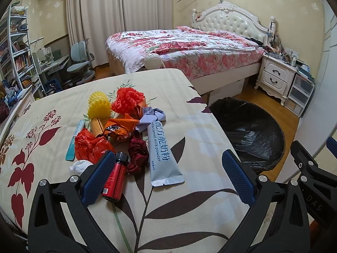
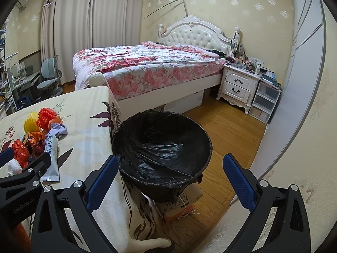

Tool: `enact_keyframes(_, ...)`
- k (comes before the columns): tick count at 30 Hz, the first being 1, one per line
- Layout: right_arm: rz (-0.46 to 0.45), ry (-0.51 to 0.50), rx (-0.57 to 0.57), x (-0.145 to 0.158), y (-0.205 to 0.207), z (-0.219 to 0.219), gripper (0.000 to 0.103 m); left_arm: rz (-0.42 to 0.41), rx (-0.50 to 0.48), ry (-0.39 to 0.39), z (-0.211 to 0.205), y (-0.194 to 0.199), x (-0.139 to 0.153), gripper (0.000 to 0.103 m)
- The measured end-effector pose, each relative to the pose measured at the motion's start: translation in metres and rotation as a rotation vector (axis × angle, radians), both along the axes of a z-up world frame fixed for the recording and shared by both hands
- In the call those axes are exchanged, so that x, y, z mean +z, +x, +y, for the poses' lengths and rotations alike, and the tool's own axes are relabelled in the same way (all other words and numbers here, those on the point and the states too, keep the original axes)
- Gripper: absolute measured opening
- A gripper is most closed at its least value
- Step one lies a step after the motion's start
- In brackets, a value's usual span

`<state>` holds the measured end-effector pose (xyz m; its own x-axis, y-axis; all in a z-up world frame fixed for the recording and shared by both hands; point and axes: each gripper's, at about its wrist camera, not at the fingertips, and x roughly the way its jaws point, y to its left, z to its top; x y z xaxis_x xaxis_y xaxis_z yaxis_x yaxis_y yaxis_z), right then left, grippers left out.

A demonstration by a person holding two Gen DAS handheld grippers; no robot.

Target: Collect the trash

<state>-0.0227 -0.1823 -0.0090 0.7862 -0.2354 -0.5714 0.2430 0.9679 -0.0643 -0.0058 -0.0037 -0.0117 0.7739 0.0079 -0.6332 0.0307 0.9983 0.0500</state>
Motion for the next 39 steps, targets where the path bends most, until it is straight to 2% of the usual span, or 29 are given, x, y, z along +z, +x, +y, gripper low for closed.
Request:
enact_keyframes(6, 0.001, 0.000, 0.000, 0.000, 0.000, 0.000, 0.097, 0.002, 0.001, 0.001, 0.001, 0.002, 0.002, 0.099)
enact_keyframes(13, 0.012, 0.004, 0.017, -0.009, 0.001, 0.008, 0.097, 0.013, 0.009, 0.010, 0.007, -0.007, -0.011, 0.099)
enact_keyframes(29, 0.083, 0.030, 0.188, -0.021, 0.011, 0.066, 0.096, 0.093, 0.155, 0.014, 0.088, -0.025, -0.020, 0.098)
enact_keyframes(33, 0.095, 0.032, 0.209, -0.022, 0.014, 0.075, 0.096, 0.121, 0.162, -0.002, 0.100, -0.020, -0.022, 0.089)
enact_keyframes(37, 0.103, 0.037, 0.221, -0.022, 0.016, 0.078, 0.096, 0.119, 0.158, -0.023, 0.106, -0.015, -0.022, 0.087)
enact_keyframes(39, 0.106, 0.037, 0.226, -0.023, 0.018, 0.079, 0.096, 0.121, 0.155, -0.030, 0.107, -0.013, -0.021, 0.082)
